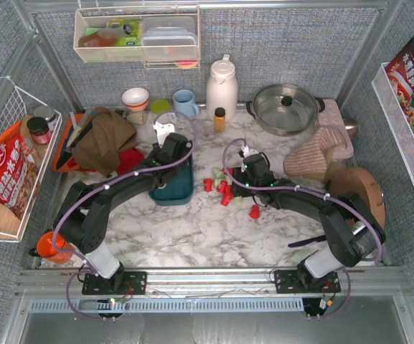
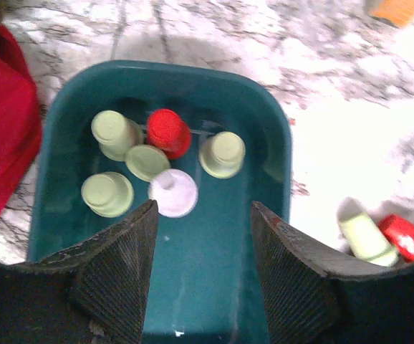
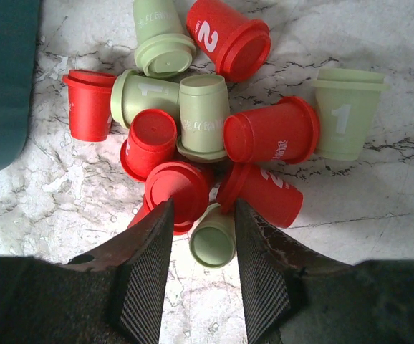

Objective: Mix the coffee capsules in the storage basket

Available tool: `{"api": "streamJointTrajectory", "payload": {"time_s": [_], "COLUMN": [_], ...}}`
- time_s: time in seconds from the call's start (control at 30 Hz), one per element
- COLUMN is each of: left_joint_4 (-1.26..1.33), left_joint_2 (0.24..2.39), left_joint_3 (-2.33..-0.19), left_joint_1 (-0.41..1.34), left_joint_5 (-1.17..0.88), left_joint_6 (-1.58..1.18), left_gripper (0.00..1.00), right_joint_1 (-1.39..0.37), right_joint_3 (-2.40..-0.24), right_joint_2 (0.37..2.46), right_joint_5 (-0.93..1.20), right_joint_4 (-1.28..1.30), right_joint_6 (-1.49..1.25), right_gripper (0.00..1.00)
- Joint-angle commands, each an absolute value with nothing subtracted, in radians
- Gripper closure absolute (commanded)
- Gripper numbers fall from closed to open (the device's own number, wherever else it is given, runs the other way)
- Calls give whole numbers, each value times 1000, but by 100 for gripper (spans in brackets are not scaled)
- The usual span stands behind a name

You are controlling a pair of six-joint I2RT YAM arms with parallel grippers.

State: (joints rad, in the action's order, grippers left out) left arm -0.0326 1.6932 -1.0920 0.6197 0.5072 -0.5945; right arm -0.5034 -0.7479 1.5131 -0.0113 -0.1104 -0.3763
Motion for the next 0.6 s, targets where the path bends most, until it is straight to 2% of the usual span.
{"api": "streamJointTrajectory", "payload": {"time_s": [0.0,0.37,0.57], "left_joint_4": [2,28,137], "left_joint_2": [1647,1578,1542], "left_joint_3": [-1075,-1074,-1013], "left_joint_1": [659,764,796], "left_joint_5": [473,466,364], "left_joint_6": [-569,-516,-482], "left_gripper": [37,36,36], "right_joint_1": [-506,-508,-512], "right_joint_3": [-775,-765,-770], "right_joint_2": [1529,1487,1496], "right_joint_5": [-9,-18,-2], "right_joint_4": [-36,43,57], "right_joint_6": [-342,-295,-296], "right_gripper": [57,57,57]}}
